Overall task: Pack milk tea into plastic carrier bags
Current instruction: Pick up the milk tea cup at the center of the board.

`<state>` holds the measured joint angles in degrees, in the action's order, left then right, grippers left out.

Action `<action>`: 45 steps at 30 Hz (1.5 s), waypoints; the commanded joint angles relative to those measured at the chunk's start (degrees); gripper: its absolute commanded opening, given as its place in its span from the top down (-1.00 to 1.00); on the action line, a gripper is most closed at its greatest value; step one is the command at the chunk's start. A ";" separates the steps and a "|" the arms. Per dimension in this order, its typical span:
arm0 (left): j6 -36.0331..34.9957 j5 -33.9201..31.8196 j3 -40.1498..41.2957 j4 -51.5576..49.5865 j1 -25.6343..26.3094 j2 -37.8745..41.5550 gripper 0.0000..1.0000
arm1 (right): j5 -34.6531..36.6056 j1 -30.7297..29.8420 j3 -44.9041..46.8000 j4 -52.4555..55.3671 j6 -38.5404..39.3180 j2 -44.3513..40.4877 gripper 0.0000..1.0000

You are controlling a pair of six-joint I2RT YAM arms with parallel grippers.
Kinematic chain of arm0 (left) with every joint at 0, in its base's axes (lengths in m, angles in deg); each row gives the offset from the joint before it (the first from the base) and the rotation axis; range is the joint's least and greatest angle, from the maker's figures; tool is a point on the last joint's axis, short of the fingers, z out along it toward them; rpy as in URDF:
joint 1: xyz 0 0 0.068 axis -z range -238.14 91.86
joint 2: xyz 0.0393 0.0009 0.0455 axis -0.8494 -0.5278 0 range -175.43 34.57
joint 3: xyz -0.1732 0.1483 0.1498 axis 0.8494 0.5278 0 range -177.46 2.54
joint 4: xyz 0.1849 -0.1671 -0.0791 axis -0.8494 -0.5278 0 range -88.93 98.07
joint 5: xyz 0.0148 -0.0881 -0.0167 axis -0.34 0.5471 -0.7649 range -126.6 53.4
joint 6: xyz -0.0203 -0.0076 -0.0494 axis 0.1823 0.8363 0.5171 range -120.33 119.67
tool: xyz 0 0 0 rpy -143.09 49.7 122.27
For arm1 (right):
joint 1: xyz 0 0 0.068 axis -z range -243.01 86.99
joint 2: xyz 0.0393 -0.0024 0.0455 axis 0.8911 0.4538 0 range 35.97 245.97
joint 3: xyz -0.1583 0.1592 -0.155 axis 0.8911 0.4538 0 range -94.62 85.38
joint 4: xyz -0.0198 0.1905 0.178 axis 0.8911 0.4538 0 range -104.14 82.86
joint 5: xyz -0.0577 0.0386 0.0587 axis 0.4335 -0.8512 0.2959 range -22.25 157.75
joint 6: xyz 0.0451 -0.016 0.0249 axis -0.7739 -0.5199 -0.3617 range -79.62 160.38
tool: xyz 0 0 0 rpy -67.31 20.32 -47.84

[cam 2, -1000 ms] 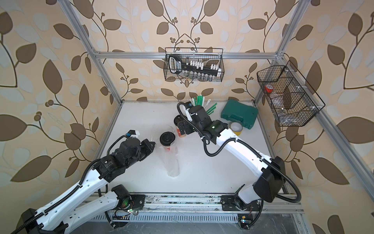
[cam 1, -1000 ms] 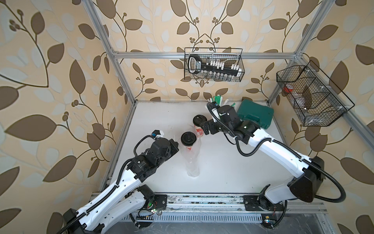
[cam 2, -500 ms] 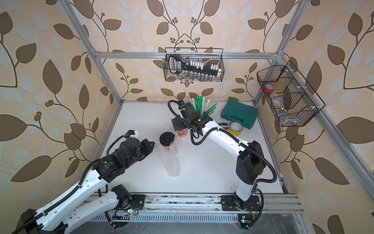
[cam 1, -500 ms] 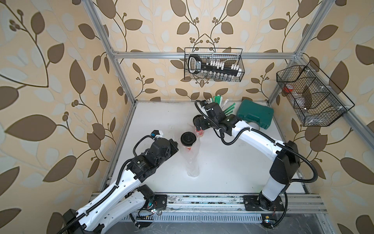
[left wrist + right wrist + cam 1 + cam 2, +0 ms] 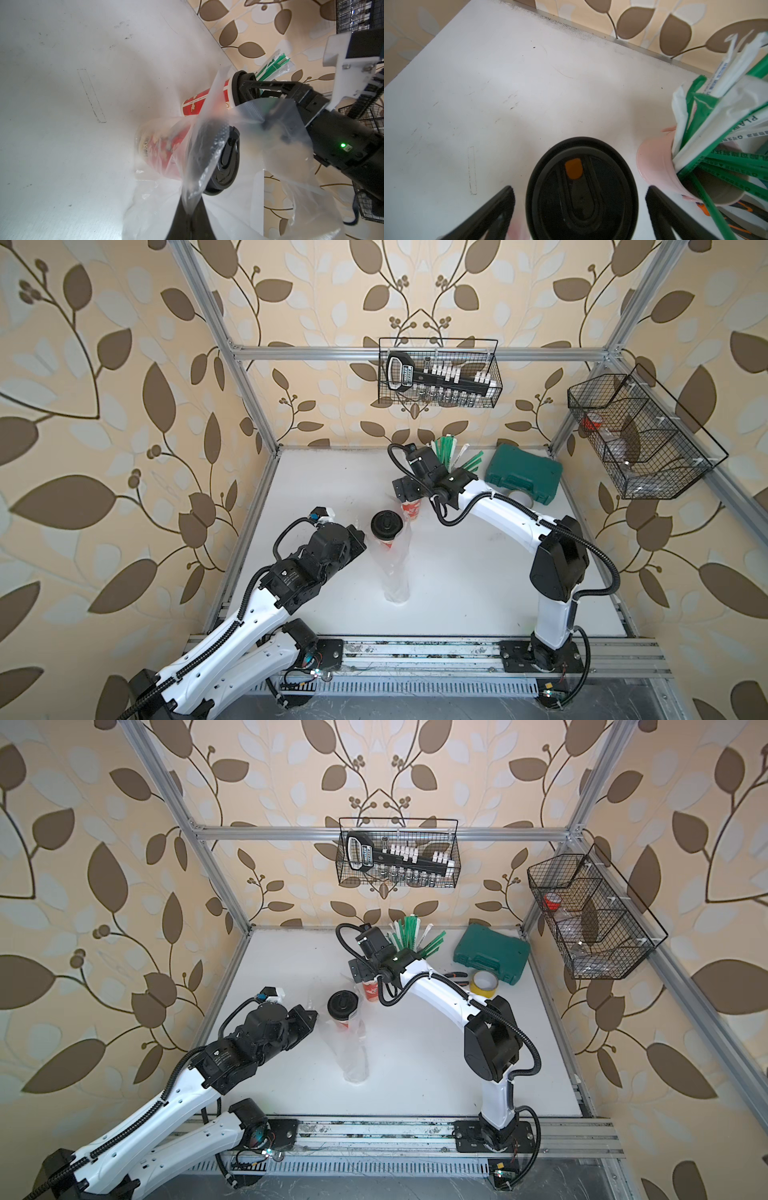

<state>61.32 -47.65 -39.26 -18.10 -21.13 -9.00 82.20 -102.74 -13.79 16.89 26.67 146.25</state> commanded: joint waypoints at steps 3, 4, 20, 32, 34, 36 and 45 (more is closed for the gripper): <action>-0.99 -2.57 0.25 -0.94 -0.78 1.21 1.00 | 2.15 -0.11 -2.70 2.18 -0.78 2.45 -0.99; -1.04 -2.57 0.23 -0.89 -0.80 1.21 1.00 | 2.16 -0.11 -2.84 2.16 -0.92 2.72 -0.99; -0.76 -1.70 0.30 -0.04 -0.80 0.44 1.00 | 0.47 1.49 -4.57 2.81 -1.64 5.73 -0.95; -0.97 -1.89 0.07 -0.20 -0.80 0.53 1.00 | -0.66 1.58 -5.72 3.41 -0.39 7.39 -0.99; -0.95 -1.87 0.21 -0.20 -0.80 0.51 1.00 | -0.67 1.58 -5.89 3.45 -0.16 7.63 -0.99; -0.87 -1.87 0.27 -0.20 -0.85 0.51 1.00 | -0.65 1.58 -6.03 3.50 -0.17 7.76 -0.98; -0.86 -2.12 0.25 -0.21 -0.85 0.68 1.00 | -0.47 1.08 -6.22 3.51 -0.09 5.81 -0.75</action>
<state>61.21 -47.78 -39.26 -18.32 -21.13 -8.68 82.07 -101.16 -17.92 19.56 26.36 153.09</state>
